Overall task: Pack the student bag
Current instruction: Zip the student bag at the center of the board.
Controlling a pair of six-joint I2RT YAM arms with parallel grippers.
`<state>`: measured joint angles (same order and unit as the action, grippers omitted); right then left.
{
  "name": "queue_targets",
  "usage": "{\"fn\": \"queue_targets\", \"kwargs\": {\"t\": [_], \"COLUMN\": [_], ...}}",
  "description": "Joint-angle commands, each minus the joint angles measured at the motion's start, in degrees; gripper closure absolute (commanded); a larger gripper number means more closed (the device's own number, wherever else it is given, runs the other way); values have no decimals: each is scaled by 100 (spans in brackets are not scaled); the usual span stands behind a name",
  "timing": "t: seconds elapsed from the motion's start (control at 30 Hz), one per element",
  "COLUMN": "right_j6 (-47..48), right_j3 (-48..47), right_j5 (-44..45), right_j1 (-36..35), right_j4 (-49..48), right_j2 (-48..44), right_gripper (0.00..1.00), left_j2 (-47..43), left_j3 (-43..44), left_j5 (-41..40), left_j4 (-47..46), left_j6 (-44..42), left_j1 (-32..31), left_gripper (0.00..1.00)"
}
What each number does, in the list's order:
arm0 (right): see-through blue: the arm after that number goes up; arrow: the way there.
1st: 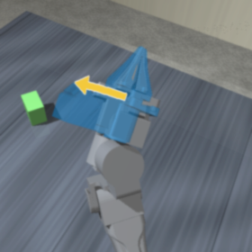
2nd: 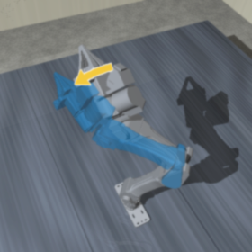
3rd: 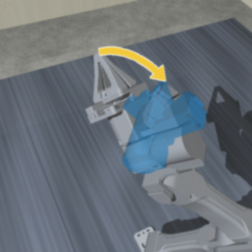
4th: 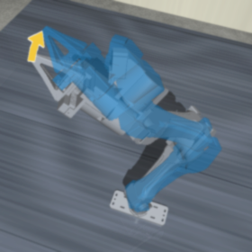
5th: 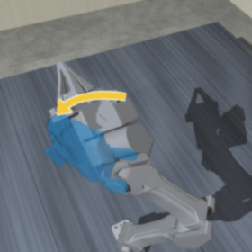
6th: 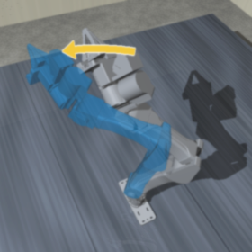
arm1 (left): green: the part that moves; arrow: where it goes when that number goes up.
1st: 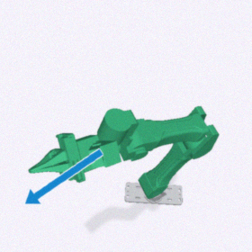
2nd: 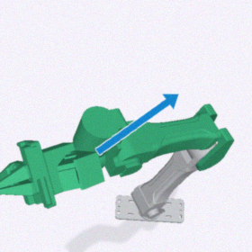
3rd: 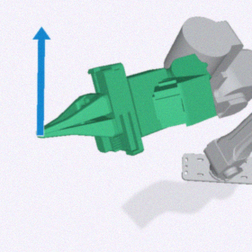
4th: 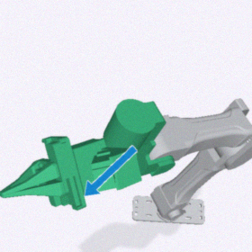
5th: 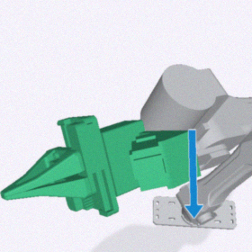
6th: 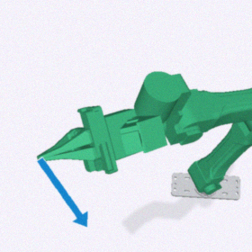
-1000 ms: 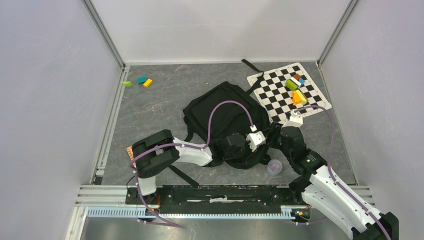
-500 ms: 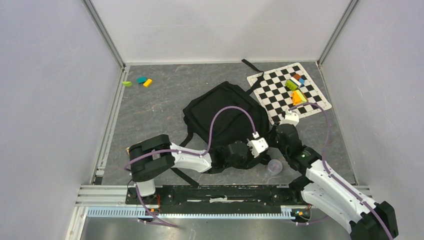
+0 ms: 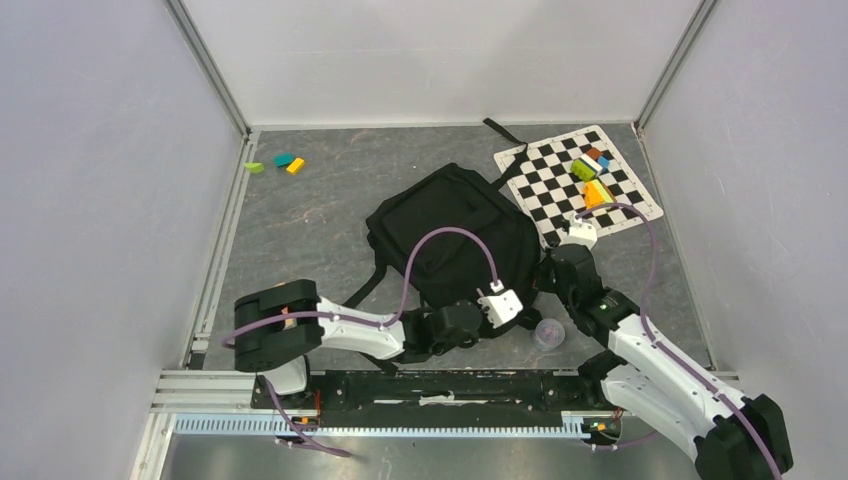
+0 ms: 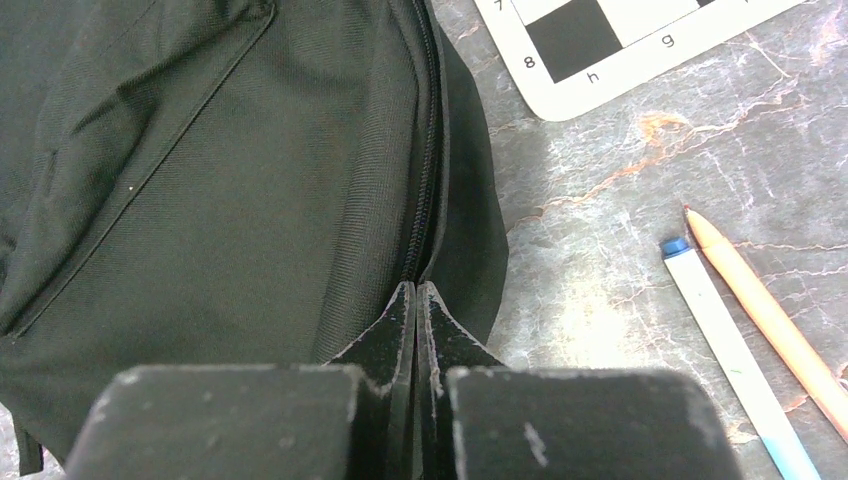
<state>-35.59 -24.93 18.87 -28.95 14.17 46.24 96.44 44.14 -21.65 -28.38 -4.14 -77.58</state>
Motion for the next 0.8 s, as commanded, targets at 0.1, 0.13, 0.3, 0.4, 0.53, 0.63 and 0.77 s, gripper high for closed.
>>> {"fn": "queue_targets", "kwargs": {"t": [0.1,0.13,0.3,0.4,0.53,0.63,0.77], "right_j6": [297,316,445,504,573,661,815], "right_j3": [-361,-387,-494,-568,-616,-681,-819], "right_j5": [257,244,187,141,82,58,-22], "right_j1": [229,253,376,438,504,550,557], "right_j4": [-497,-530,-669,-688,-680,-636,-560], "right_j2": [165,201,430,498,442,385,366], "right_gripper": [100,100,100,100,100,100,100], "left_j2": [-760,-839,-1110,-1172,-1318,-1527,-1636], "left_j3": [-562,-622,-839,-953,-1177,-1386,-1480], "left_j5": [-175,-170,-226,-489,-930,-1067,-1208], "left_j4": [7,37,228,346,436,510,720], "left_j6": [35,52,127,151,129,206,314], "left_j1": [-211,-247,-434,-449,-444,-442,-442], "left_gripper": [98,98,98,98,98,98,98]}}
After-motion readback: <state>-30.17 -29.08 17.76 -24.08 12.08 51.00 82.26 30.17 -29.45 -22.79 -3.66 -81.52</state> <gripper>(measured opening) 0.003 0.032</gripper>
